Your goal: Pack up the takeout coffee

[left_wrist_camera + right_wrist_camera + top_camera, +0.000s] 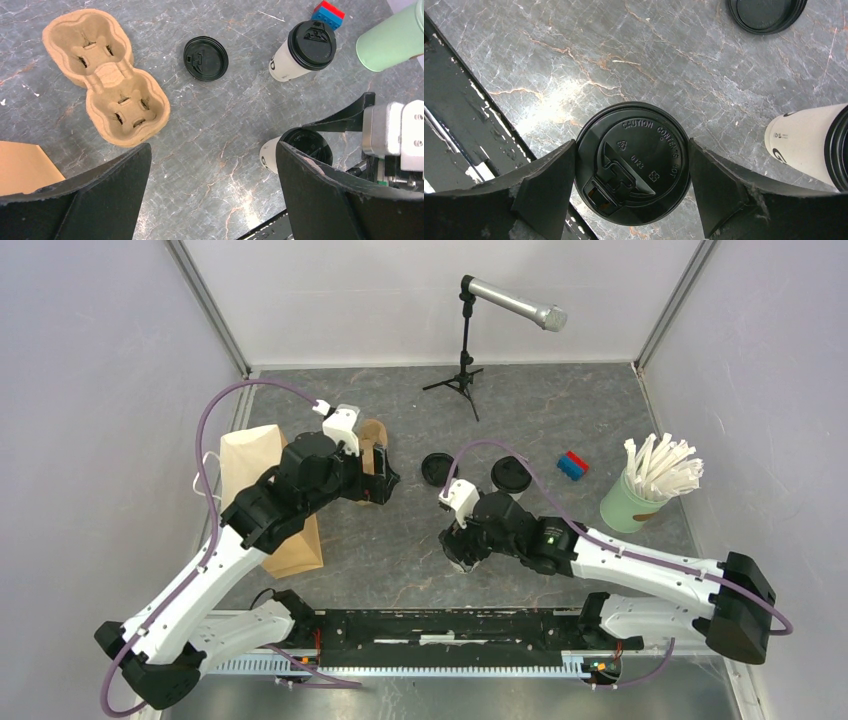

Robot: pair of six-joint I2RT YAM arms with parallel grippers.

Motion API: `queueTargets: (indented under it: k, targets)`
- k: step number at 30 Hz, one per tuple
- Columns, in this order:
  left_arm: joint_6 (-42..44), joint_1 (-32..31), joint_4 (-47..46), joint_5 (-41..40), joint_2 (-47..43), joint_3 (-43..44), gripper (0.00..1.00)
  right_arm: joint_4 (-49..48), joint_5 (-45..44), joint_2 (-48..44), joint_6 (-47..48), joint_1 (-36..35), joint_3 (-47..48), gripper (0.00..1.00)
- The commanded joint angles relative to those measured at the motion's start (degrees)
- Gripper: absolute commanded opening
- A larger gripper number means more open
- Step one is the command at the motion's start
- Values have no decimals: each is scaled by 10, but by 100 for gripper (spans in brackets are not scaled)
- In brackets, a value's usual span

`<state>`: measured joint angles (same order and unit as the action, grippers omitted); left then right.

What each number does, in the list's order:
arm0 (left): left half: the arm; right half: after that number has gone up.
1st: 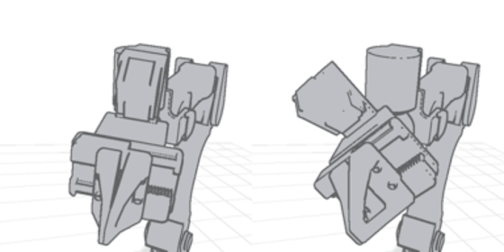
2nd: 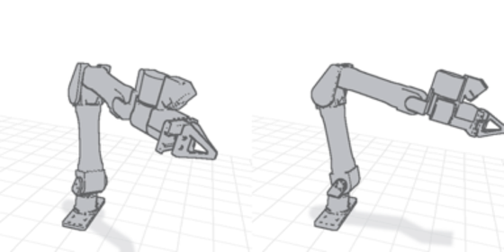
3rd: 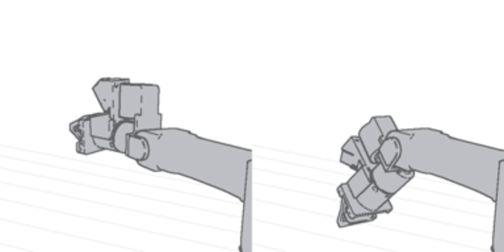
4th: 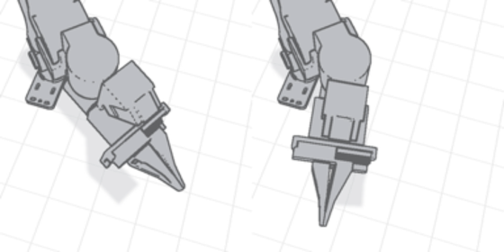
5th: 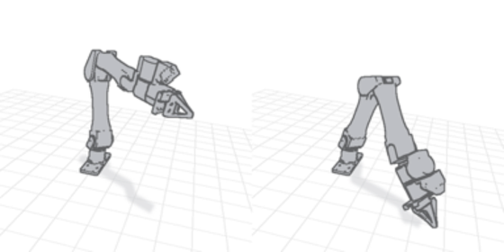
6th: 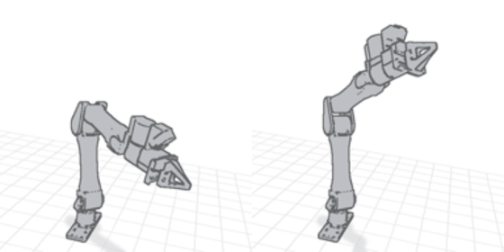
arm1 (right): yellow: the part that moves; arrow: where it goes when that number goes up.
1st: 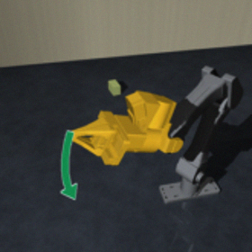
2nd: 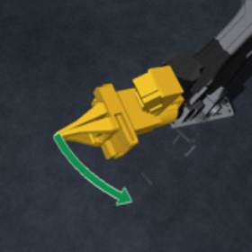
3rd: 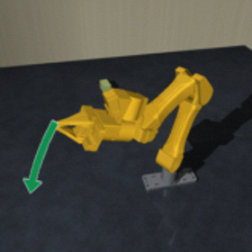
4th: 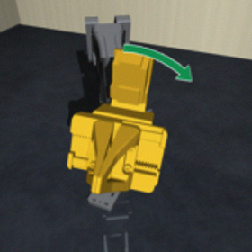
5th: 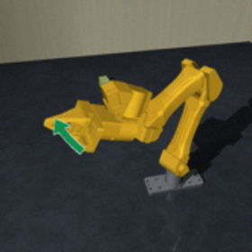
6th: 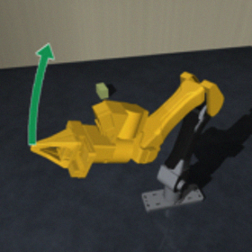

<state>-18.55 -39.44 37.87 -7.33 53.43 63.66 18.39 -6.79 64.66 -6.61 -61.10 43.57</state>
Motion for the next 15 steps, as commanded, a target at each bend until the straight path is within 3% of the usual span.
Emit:
queueTargets:
  k: [1,6,15]
  targets:
    - [26,2,3,-21,-12,-2,100,21,-9,-14,-25,22,-20,82]
    - [26,2,4,-25,-16,-3,100,56,-49,-60,-38,72,-32,81]
    - [23,2,8,-52,-17,-2,100,97,-83,-129,-29,239,-42,81]
